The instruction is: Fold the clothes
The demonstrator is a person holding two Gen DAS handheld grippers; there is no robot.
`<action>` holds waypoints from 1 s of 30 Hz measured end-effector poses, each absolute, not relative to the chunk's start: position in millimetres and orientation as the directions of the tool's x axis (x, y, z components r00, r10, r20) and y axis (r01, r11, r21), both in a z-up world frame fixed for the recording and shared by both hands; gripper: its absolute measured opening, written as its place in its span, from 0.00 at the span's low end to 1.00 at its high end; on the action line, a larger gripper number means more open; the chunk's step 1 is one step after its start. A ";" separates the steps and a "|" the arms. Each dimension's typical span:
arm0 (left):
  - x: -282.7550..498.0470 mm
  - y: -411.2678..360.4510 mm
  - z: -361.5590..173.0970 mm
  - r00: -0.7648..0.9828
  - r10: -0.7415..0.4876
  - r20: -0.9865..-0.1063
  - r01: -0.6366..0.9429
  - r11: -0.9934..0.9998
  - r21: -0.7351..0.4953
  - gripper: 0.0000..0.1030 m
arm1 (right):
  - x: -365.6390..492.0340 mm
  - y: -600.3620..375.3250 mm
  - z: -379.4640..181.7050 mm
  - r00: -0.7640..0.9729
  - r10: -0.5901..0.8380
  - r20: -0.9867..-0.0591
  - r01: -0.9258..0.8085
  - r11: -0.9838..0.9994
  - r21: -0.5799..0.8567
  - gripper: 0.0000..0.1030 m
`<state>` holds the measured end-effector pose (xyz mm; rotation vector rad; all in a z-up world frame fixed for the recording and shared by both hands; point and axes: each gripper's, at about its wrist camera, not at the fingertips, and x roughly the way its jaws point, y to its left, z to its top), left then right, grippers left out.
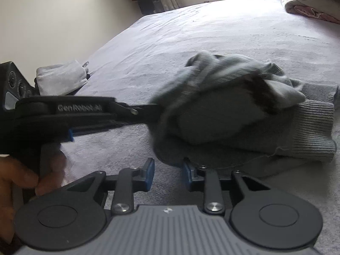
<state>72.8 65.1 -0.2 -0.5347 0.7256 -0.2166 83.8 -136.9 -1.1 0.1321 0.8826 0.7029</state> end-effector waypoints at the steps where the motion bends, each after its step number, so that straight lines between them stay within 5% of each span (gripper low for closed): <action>1: 72.7 68.3 1.2 0.742 -0.346 -0.574 -0.012 0.849 -0.528 0.04 | 84.7 -138.7 -0.7 0.434 0.612 -0.661 -0.504 0.773 0.385 0.31; 15: 70.9 111.7 4.7 0.766 -0.112 -0.633 -0.251 0.854 -0.455 0.03 | 107.1 -167.0 -1.2 0.540 0.534 -0.651 -0.363 0.845 0.393 0.37; 25: 79.8 115.8 -17.7 0.702 -0.148 -0.696 -0.309 0.818 -0.485 0.06 | 114.4 -174.3 -9.7 0.550 0.484 -0.680 -0.305 0.875 0.376 0.38; 28: 79.3 112.4 -12.7 0.711 -0.144 -0.688 -0.293 0.829 -0.477 0.15 | 115.3 -176.8 -9.4 0.557 0.471 -0.684 -0.300 0.882 0.363 0.39; 30: 78.3 109.5 -7.6 0.722 -0.138 -0.678 -0.276 0.841 -0.465 0.32 | 116.0 -178.9 -9.3 0.561 0.462 -0.687 -0.294 0.887 0.357 0.39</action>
